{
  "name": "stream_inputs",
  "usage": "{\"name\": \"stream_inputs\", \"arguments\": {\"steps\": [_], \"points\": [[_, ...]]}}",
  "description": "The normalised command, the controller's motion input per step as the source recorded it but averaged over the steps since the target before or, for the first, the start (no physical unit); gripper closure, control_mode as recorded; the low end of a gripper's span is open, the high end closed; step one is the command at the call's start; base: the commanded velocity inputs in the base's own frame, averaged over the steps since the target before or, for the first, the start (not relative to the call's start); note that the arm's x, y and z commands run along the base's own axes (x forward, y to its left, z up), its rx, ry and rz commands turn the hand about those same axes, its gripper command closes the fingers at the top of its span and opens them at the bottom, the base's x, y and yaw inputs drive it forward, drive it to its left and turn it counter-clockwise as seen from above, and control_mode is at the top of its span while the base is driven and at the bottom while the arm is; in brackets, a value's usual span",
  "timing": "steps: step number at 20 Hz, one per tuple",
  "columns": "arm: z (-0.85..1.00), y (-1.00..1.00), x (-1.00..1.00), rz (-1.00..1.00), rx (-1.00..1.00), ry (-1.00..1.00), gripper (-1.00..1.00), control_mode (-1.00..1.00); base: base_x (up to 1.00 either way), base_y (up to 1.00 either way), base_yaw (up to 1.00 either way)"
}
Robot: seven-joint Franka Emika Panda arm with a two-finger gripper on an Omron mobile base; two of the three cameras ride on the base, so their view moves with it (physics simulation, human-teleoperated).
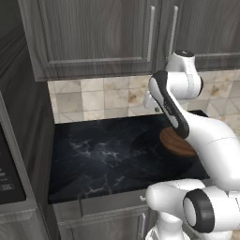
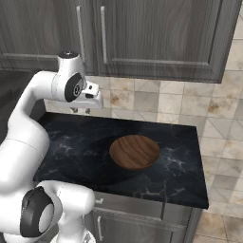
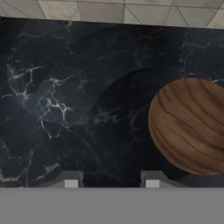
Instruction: Open the cabinet. Pick the peach and banana from the cabinet and place them into the bowl. Then close the cabinet.
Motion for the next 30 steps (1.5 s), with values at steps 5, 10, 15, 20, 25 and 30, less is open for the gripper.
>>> {"name": "stream_inputs", "arguments": {"steps": [5,10,15,20,25,30], "points": [[0.14,0.00,0.00,0.00,0.00,-0.13,-1.00,-1.00,0.00,0.00,0.00],[0.68,0.00,-0.08,0.00,-0.01,-0.40,-1.00,-1.00,0.00,0.00,0.00],[0.74,0.00,-0.12,0.00,0.00,-0.41,-1.00,-1.00,0.00,0.00,0.00],[0.73,0.00,-0.07,0.00,0.00,-0.38,-1.00,-1.00,0.00,0.00,0.00],[0.52,0.00,-0.09,0.00,0.00,-0.38,-1.00,-1.00,0.00,0.00,0.00],[0.35,0.03,-0.02,-0.02,0.00,-0.35,-1.00,-1.00,0.00,0.00,0.00]]}}
